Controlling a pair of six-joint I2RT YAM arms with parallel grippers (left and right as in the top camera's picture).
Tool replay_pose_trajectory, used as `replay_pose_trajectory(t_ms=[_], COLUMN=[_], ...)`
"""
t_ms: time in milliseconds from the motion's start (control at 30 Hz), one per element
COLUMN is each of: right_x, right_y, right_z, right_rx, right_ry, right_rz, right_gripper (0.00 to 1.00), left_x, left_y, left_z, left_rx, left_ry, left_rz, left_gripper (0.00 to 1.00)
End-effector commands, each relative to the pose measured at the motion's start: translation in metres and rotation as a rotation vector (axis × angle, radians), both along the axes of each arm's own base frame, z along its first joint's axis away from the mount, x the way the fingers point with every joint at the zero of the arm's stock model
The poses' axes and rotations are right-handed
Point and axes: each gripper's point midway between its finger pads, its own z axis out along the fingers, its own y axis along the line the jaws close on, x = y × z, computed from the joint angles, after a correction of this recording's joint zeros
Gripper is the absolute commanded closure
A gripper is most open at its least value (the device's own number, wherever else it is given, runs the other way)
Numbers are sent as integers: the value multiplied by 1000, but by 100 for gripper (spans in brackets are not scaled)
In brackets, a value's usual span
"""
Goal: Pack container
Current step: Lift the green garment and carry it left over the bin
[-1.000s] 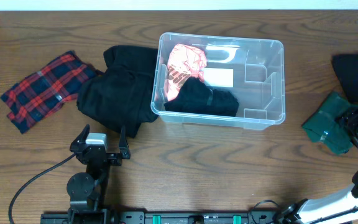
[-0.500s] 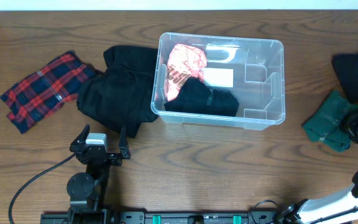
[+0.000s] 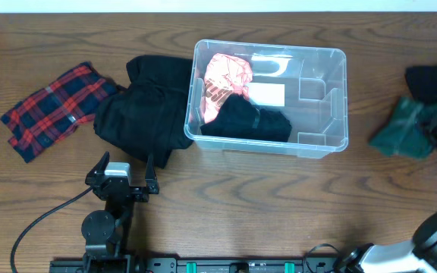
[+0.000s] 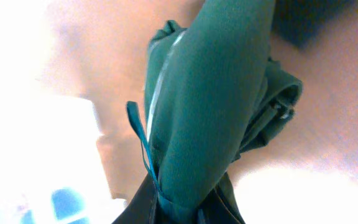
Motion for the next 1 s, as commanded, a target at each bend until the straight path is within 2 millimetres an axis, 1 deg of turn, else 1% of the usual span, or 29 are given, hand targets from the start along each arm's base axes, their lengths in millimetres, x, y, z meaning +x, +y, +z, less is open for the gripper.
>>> replay_pose_trajectory(t_ms=[0, 67, 133, 167, 233, 300, 333, 467, 567, 633, 733, 867, 967], right_x=[25, 31, 37, 40, 46, 51, 54, 69, 82, 91, 106, 117, 119], right_y=[49, 78, 107, 119, 147, 172, 184, 224, 260, 284, 315, 341, 352], right_z=[95, 129, 157, 168, 184, 189, 188, 171, 154, 141, 120, 86, 59], right_rx=[-85, -148, -213, -241, -276, -270, -266, -272, -240, -213, -171, -105, -79], right_ry=[-233, -319, -408, -443, -498, -519, -520, -474, -459, -456, -447, -387, -324], right_rz=[150, 221, 289, 316, 360, 391, 404, 422, 478, 520, 559, 566, 572], right_gripper=[99, 99, 99, 99, 99, 99, 99, 99, 99, 99, 99, 99, 99], left_x=[0, 0, 0, 0, 0, 0, 0, 0, 0, 0, 0, 0, 0], left_y=[0, 0, 0, 0, 0, 0, 0, 0, 0, 0, 0, 0, 0], left_z=[-17, -17, -17, -17, -17, -17, -17, -17, -17, -17, -17, -17, -17], left_rx=[-9, -9, -9, -9, -9, -9, -9, -9, -9, -9, -9, -9, -9], left_ry=[44, 44, 44, 44, 44, 44, 44, 44, 44, 44, 44, 44, 44], left_rz=[2, 2, 2, 2, 2, 2, 2, 2, 2, 2, 2, 2, 2], left_gripper=[2, 2, 2, 2, 2, 2, 2, 2, 2, 2, 2, 2, 2])
